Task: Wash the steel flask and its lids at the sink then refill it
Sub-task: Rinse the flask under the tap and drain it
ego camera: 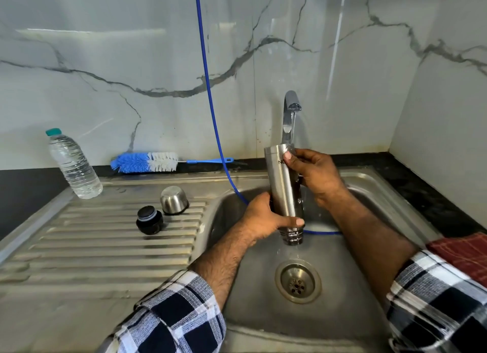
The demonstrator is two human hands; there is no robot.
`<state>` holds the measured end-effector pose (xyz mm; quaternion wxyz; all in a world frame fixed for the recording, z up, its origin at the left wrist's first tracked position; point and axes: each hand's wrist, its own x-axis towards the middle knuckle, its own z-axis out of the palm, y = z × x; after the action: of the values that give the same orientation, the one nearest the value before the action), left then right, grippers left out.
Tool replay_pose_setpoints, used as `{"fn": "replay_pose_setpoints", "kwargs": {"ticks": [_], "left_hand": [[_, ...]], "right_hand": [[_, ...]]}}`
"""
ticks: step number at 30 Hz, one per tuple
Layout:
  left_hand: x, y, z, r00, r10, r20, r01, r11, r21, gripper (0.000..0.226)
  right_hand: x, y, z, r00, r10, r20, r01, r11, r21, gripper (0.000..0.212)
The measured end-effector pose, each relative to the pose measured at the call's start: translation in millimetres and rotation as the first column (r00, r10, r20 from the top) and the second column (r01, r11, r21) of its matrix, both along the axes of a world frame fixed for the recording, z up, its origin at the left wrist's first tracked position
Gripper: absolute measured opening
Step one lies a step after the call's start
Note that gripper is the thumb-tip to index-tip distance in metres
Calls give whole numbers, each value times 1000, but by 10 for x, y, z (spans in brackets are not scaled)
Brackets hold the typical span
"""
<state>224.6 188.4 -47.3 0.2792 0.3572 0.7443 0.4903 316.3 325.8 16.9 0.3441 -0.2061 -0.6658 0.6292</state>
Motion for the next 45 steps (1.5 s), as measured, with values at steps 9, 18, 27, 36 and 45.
{"fn": "replay_pose_setpoints", "kwargs": {"ticks": [9, 18, 27, 36, 45], "left_hand": [[24, -14, 60, 993, 53, -109, -53, 999, -1, 84], [30, 0, 82, 961, 146, -233, -138, 989, 51, 72], [88, 48, 57, 947, 134, -293, -127, 991, 42, 69], [87, 82, 34, 962, 87, -260, -97, 995, -25, 74], [41, 86, 2, 966, 95, -242, -103, 994, -21, 73]], "right_hand": [[102, 93, -18, 994, -9, -111, -8, 988, -151, 14], [113, 123, -64, 967, 96, -237, -129, 983, -127, 20], [109, 141, -72, 970, 69, -232, -109, 980, -167, 21], [41, 141, -112, 993, -12, -119, -15, 974, -225, 21], [41, 129, -113, 994, -8, -109, -18, 972, -233, 19]]}}
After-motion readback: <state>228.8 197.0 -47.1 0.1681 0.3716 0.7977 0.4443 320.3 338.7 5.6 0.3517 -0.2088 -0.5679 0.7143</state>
